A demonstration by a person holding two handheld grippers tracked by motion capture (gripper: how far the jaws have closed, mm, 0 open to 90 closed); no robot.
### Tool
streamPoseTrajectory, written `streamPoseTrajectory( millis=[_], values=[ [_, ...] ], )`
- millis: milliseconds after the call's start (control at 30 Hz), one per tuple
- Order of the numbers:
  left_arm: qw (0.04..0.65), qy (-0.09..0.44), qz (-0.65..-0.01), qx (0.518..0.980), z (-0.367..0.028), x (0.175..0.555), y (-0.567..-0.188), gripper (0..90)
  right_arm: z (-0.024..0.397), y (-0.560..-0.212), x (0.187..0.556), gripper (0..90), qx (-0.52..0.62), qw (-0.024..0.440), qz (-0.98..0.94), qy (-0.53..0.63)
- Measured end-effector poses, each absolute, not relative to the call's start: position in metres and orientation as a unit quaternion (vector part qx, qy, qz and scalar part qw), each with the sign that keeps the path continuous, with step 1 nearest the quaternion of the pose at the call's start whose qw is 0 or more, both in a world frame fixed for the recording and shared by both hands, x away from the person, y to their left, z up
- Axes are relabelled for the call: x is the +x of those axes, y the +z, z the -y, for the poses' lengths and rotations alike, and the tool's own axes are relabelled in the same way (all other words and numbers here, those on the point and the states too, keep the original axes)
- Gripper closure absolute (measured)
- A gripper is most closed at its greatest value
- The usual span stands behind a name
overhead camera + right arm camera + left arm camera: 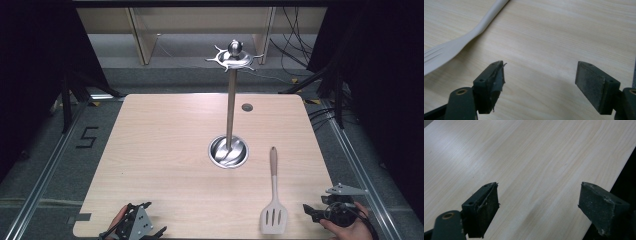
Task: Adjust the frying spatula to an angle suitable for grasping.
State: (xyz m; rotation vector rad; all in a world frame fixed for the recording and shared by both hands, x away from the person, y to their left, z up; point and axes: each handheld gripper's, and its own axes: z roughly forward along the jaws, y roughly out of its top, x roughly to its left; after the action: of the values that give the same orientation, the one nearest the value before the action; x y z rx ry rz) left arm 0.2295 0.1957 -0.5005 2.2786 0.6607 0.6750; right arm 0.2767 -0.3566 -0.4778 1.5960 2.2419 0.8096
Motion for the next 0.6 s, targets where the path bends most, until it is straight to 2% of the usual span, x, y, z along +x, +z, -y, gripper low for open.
streamPoseTrajectory(
  millis=[100,133,167,200,267,300,333,400,433,467,500,533,600],
  values=[
    [0.316,0.255,-0.243,0.881,-0.198,0.23,-0.498,15.6,0.353,-0.476,0.281,29.9,0.537,0.133,-0.784,0.28],
    [0.316,0.255,-0.243,0.881,-0.198,0.23,-0.498,15.6,0.356,-0.477,0.285,30.0,0.502,0.154,-0.803,0.281],
    [0.323,0.261,-0.25,0.875,-0.197,0.23,-0.5,15.6,0.356,-0.477,0.285,30.0,0.502,0.154,-0.803,0.281],
    [0.324,0.261,-0.251,0.874,-0.197,0.23,-0.5,15.6,0.35,-0.472,0.283,30.3,0.536,0.13,-0.79,0.268],
    [0.317,0.253,-0.244,0.881,-0.198,0.231,-0.498,15.6,0.348,-0.472,0.288,31.5,0.513,0.15,-0.801,0.269],
    [0.316,0.256,-0.244,0.88,-0.198,0.231,-0.498,15.6,0.345,-0.468,0.289,32.5,0.526,0.134,-0.797,0.267],
    [0.317,0.256,-0.244,0.88,-0.198,0.231,-0.498,15.6,0.348,-0.468,0.295,33.2,0.497,0.15,-0.812,0.267],
    [0.324,0.257,-0.25,0.876,-0.197,0.23,-0.499,15.6,0.344,-0.464,0.301,34.1,0.491,0.141,-0.817,0.267],
    [0.33,0.263,-0.255,0.87,-0.196,0.23,-0.5,15.6,0.341,-0.462,0.307,34.7,0.478,0.152,-0.822,0.268],
    [0.329,0.263,-0.253,0.871,-0.196,0.23,-0.5,15.7,0.337,-0.458,0.307,35.1,0.487,0.145,-0.822,0.258],
    [0.33,0.26,-0.254,0.871,-0.195,0.23,-0.5,15.7,0.334,-0.454,0.308,35.2,0.494,0.119,-0.823,0.254],
    [0.319,0.264,-0.243,0.877,-0.197,0.23,-0.498,15.7,0.329,-0.452,0.312,35.4,0.494,0.134,-0.823,0.248],
    [0.335,0.258,-0.252,0.87,-0.196,0.229,-0.5,15.7,0.327,-0.451,0.316,35.5,0.478,0.145,-0.83,0.249]
  ],
)
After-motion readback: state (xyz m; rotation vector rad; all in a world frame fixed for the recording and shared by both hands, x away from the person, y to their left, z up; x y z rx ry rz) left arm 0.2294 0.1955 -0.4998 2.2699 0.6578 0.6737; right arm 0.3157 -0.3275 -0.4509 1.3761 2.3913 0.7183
